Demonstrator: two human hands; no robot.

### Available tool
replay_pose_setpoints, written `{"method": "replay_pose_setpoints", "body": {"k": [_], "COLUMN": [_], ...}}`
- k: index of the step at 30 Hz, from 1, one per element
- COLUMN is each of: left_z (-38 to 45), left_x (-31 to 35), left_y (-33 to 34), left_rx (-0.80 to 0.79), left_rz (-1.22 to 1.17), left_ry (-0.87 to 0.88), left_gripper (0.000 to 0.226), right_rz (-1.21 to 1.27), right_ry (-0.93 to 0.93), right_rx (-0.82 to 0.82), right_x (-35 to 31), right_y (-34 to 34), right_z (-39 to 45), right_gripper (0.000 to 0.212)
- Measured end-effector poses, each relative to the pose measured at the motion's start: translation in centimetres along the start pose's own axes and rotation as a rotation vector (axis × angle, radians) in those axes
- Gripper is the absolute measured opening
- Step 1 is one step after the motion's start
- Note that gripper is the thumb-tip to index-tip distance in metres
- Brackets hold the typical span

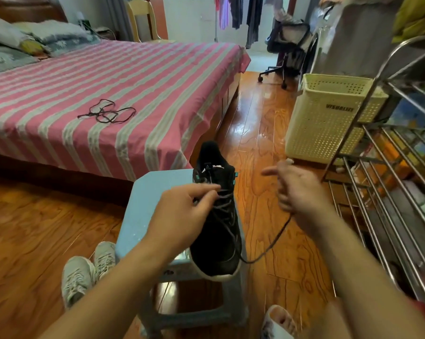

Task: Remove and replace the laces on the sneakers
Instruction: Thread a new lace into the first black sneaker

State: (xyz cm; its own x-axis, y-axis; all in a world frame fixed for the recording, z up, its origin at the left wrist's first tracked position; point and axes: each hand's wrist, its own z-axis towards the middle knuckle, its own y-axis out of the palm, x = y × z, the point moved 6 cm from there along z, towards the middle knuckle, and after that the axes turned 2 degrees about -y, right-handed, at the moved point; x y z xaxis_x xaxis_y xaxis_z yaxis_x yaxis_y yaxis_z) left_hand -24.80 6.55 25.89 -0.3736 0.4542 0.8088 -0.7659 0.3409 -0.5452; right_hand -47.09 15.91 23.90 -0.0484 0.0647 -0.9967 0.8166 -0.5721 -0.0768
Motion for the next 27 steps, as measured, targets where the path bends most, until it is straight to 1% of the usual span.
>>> {"method": "replay_pose_setpoints", "body": {"k": [1,2,4,7,10,11,14,17,22,24,27], "left_z": [0.7,1.4,2.5,3.5,4.0,4.1,4.1,4.3,4.5,4.6,4.5], "left_x": [-0.1,0.0,0.1,0.2,0.3,0.4,0.5,0.3,-0.3,-0.2,-0.1], "left_y": [-0.1,0.1,0.7,2.0,2.9,3.0,3.4,3.6,3.8,3.9,4.0], "left_rx": [0.068,0.103,0.138,0.129,0.11,0.112,0.104,0.099,0.074,0.072,0.077], "left_rz": [-0.01,0.003,0.059,0.125,0.174,0.186,0.201,0.2,0.134,0.142,0.152], "left_ry": [-0.03,-0.042,-0.06,-0.067,-0.05,-0.043,-0.019,-0.025,-0.072,-0.068,-0.065], "left_gripper": [0.014,0.013,0.012,0.017,0.022,0.022,0.023,0.022,0.016,0.015,0.014], "right_rz": [-0.066,-0.098,-0.142,-0.233,-0.42,-0.469,-0.455,-0.436,-0.552,-0.533,-0.439], "right_ry": [-0.006,-0.013,-0.043,-0.074,-0.091,-0.117,-0.179,-0.174,-0.24,-0.25,-0.173], "right_rx": [-0.057,-0.076,-0.033,0.076,0.1,0.134,0.259,0.235,0.241,0.26,0.285], "right_x": [0.2,0.6,1.2,1.8,2.7,2.7,2.4,2.4,1.9,1.8,2.3], "right_y": [1.8,3.1,4.5,5.1,5.6,5.7,5.4,5.8,5.9,5.9,6.1], "right_z": [-1.0,-1.7,-2.3,-2.0,-2.0,-2.1,-1.8,-1.2,-1.1,-1.1,-0.8], "right_gripper": [0.028,0.025,0.025,0.021,0.018,0.016,0.015,0.017,0.016,0.017,0.021]}}
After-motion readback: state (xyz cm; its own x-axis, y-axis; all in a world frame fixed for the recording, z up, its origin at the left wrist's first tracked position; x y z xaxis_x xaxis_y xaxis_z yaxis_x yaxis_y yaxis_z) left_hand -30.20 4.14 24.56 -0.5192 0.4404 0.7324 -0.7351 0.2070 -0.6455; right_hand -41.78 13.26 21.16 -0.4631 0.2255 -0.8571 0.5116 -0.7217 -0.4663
